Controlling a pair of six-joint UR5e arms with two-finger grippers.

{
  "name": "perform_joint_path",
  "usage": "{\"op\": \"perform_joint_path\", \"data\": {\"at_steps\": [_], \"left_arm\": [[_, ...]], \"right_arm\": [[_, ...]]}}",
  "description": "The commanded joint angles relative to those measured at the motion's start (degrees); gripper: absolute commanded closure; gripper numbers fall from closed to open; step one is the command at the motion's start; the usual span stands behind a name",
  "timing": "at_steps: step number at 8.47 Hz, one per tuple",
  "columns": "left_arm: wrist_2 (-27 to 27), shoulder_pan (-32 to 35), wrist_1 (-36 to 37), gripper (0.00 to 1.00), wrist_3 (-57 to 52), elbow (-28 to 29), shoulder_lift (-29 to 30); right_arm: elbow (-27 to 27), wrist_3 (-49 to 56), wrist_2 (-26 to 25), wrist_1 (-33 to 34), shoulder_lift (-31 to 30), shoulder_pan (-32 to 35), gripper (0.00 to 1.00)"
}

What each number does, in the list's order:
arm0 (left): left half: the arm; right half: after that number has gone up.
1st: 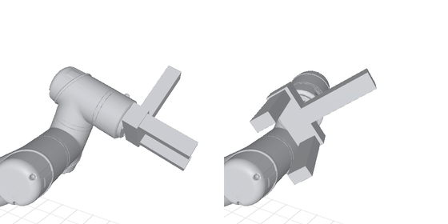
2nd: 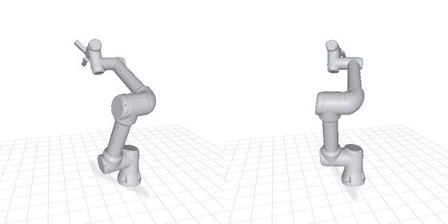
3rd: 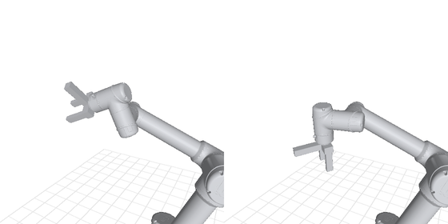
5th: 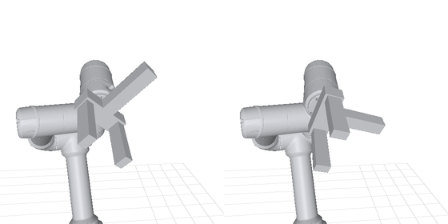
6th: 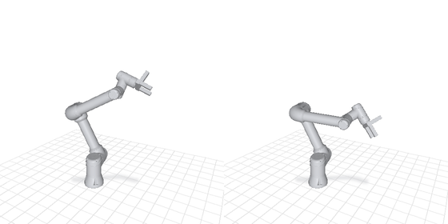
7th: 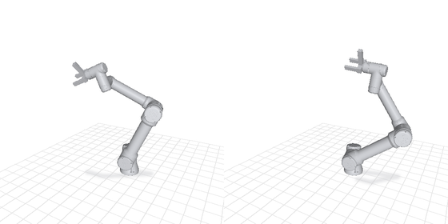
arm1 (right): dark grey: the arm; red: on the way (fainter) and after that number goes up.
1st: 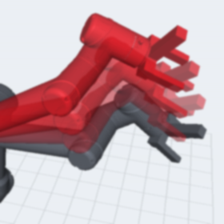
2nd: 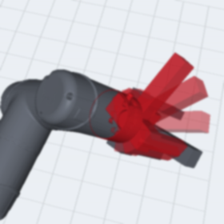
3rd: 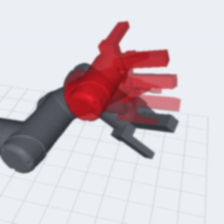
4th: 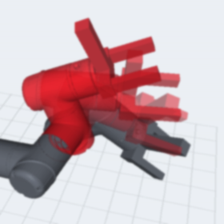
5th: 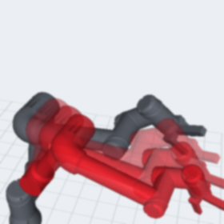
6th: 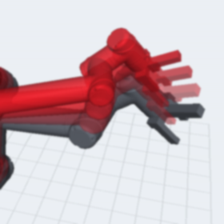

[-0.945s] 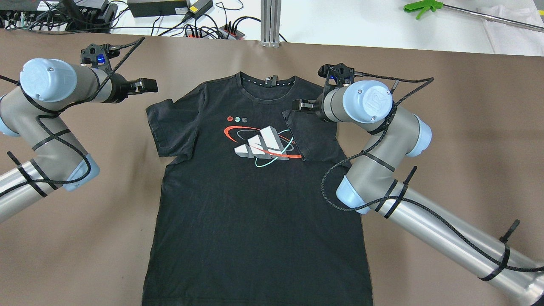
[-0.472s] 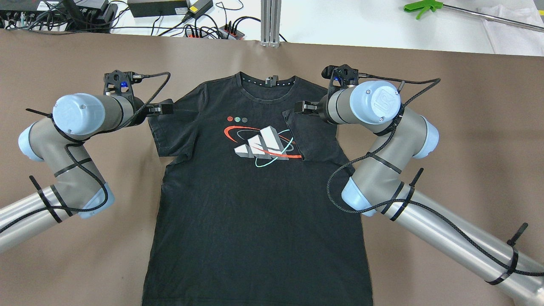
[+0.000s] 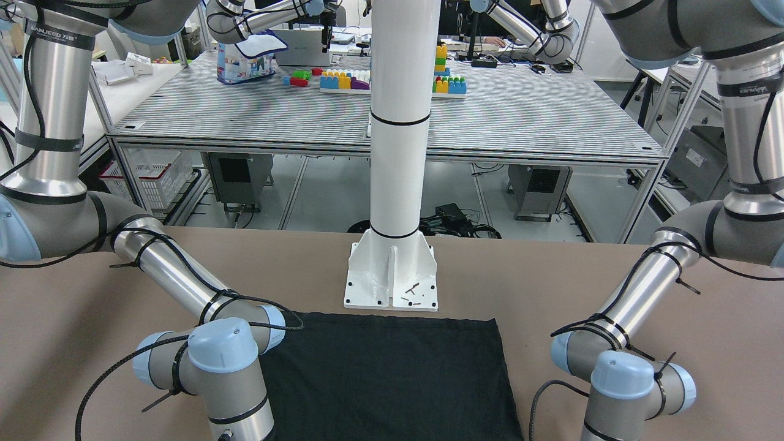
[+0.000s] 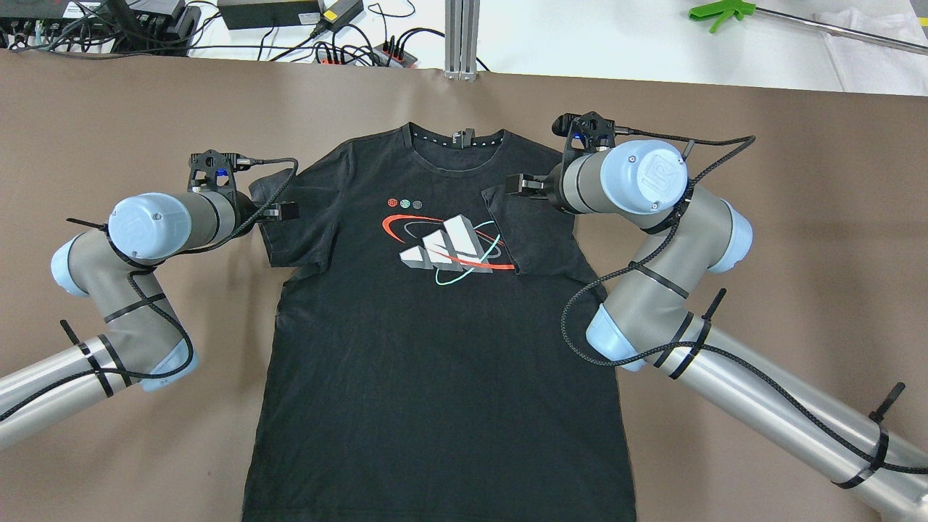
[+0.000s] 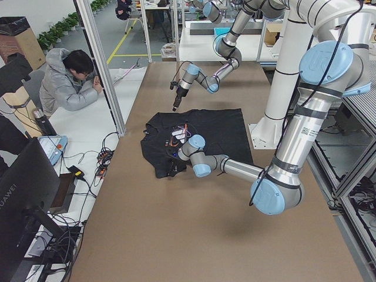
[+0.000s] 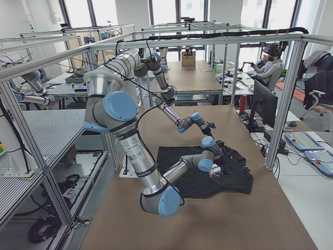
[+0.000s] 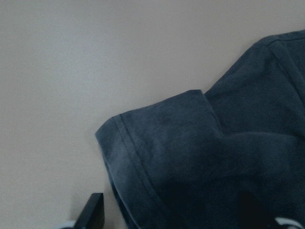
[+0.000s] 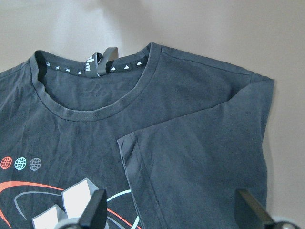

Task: Fold clothes
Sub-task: 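Grasp the sleeve nearest the left gripper while the right gripper holds its fold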

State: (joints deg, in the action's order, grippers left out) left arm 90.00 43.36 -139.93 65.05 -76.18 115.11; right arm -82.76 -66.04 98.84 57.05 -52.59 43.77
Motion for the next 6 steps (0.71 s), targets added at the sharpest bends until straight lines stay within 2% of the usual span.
{"op": "perform_joint_path", "data": {"at_steps": [1,3,4,5,6], "left_arm": [[-0.2,-0.1,-2.9,0.00,-2.3,3.0,-0.1],[-0.2,-0.1,-2.6,0.01,-2.8,3.0,-0.1],[-0.4,-0.1,-2.6,0.23,-2.8,3.0,-0.1],[-0.9,-0.1,-2.6,0.53,-2.7,2.8,-0.1],[-0.9,0.0,-2.6,0.71,-2.7,2.4,-0.1]], "right_arm": [[-0.1,-0.1,-0.1,0.1,-0.1,0.0,0.06],[0.0,-0.1,-0.1,0.1,-0.1,0.0,0.06],[-0.1,-0.1,-0.1,0.1,-0.1,0.0,0.06],[-0.1,-0.1,-0.1,0.0,-0.2,-0.1,0.06],[-0.1,-0.1,-0.1,-0.1,-0.3,-0.1,0.06]]}}
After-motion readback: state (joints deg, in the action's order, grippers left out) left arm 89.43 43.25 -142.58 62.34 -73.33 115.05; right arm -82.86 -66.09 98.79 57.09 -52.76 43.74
